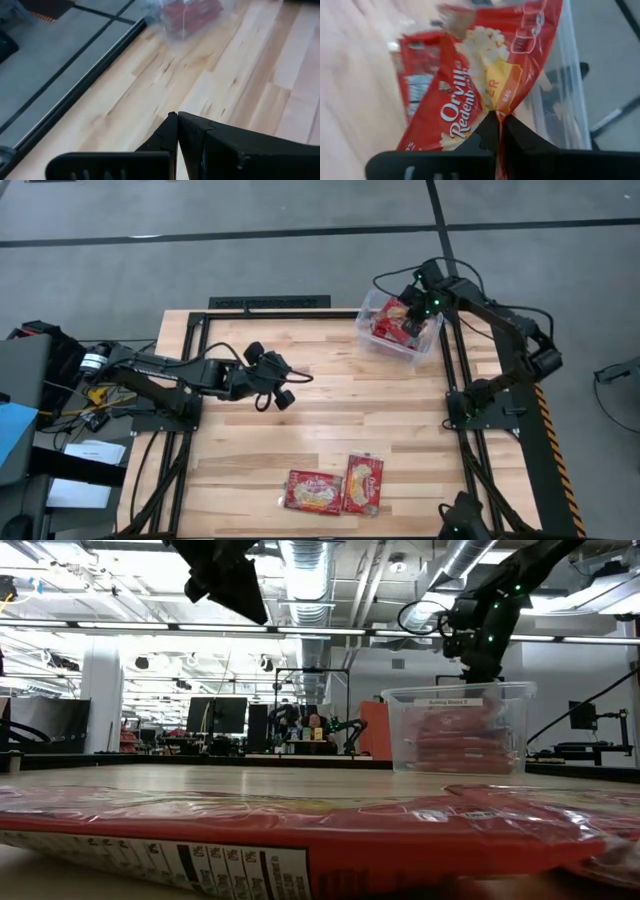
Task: Sort popcorn bags into baskets
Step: Put the red popcorn bag into the transparent bin
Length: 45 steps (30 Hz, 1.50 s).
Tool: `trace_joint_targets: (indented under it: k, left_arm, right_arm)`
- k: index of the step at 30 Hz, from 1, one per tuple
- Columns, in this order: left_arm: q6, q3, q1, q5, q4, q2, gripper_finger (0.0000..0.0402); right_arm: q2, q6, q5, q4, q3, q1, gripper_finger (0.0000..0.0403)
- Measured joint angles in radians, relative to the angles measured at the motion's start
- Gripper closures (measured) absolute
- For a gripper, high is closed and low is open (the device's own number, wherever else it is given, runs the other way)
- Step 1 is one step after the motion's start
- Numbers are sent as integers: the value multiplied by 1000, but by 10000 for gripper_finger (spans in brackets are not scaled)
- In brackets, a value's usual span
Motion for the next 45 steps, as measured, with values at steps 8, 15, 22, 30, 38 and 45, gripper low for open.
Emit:
trace_joint_targets:
  k: [8,15,22,30,38,45]
  left_arm:
    - [0,0,0,0,2,-1,401]
    - [0,0,0,-8,2,-1,401]
    - [7,0,0,197,-22,-2,401]
    - [-146,-136,-72,460,14,31,335]
    - [-403,-296,-167,460,259,71,266]
    - [-463,-307,-197,494,362,152,258]
  right_arm:
    - [-14,-12,109,5,28,15,289]
    - [-24,64,123,2,141,36,192]
    - [-24,224,-177,-85,188,144,176]
    - [-24,319,-301,-290,150,493,197]
    - [-53,497,-301,-103,-89,1003,210]
    - [-32,608,-217,232,-228,1387,239]
